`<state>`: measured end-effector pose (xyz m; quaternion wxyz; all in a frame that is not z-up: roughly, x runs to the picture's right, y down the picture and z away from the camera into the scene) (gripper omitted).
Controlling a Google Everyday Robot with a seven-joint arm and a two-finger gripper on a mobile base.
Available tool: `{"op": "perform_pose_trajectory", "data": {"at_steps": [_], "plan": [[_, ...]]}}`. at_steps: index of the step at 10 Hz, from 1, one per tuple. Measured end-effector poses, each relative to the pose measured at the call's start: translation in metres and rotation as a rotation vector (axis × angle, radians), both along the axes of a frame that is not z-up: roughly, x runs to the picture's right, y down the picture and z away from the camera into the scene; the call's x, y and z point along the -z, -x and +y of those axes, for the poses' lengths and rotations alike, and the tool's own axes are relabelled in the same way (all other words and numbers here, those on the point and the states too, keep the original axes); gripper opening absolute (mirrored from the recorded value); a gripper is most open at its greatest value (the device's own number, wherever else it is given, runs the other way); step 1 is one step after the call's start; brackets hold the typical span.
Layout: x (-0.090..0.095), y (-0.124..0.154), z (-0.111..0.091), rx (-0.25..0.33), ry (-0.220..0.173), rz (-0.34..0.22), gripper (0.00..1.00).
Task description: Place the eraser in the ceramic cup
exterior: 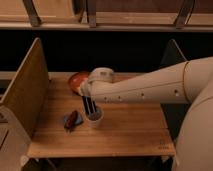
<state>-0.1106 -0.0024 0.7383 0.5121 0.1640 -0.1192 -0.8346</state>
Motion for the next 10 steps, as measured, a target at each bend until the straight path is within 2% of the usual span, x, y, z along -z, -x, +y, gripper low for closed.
{"op": "perform_pose_trajectory", "data": {"at_steps": [3, 4, 10], "plan": [[-0.0003, -0.0004, 0.0001, 0.000, 0.000, 0.001, 0.72], [-0.0004, -0.0004, 0.0001, 0.000, 0.001, 0.001, 0.78], [-0.0003, -0.0003, 0.0000, 0.000, 0.000, 0.001, 0.80]]}}
